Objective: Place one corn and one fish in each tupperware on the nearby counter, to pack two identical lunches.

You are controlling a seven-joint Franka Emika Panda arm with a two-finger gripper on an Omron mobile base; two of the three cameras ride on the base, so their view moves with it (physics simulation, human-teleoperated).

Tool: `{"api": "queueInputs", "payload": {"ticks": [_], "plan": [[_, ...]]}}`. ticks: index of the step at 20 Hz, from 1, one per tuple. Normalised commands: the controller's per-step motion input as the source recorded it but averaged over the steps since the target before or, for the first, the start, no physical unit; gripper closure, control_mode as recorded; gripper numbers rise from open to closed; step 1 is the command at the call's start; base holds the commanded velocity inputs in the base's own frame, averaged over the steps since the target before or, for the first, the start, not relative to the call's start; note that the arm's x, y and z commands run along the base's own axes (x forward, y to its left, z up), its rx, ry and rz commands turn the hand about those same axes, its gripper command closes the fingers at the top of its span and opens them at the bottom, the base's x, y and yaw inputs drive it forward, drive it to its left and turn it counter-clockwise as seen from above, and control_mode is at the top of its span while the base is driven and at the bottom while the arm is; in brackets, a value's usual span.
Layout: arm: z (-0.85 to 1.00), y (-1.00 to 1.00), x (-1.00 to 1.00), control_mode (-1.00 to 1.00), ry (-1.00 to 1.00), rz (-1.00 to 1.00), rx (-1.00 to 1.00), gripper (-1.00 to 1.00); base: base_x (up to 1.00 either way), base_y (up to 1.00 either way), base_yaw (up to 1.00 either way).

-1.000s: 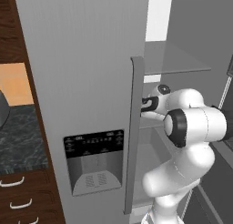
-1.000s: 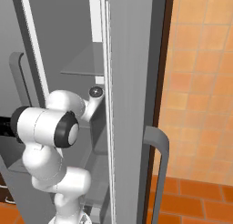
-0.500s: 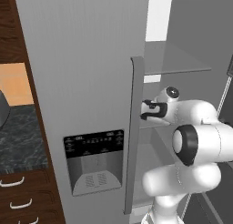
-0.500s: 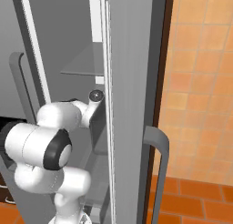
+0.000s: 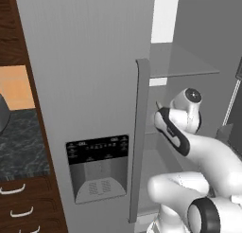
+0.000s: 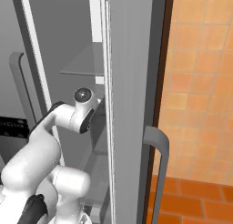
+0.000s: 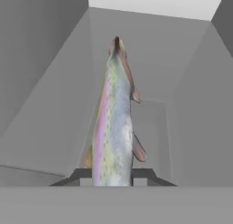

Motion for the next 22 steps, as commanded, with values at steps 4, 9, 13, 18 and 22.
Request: {"api": "queueInputs", "payload": {"ticks": [4,9,13,18,22], "plan": [[0.95,0.00,-0.84,-1.00,0.00,-0.02,0.00,1.00,0.00,0.00,0.00],[0.93,0.01,-0.77,-1.00,0.04,0.00,0.00,1.00,0.00,0.00,0.00],[0.84,0.02,-0.90,-1.00,0.00,0.00,0.00,1.00,0.00,0.00,0.00],[0.79,0.05,-0.81,-1.00,0.00,0.00,0.00,1.00,0.00,0.00,0.00],[0.73,0.04,-0.80,-1.00,0.00,-0.02,0.00,1.00,0.00,0.00,0.00]]}}
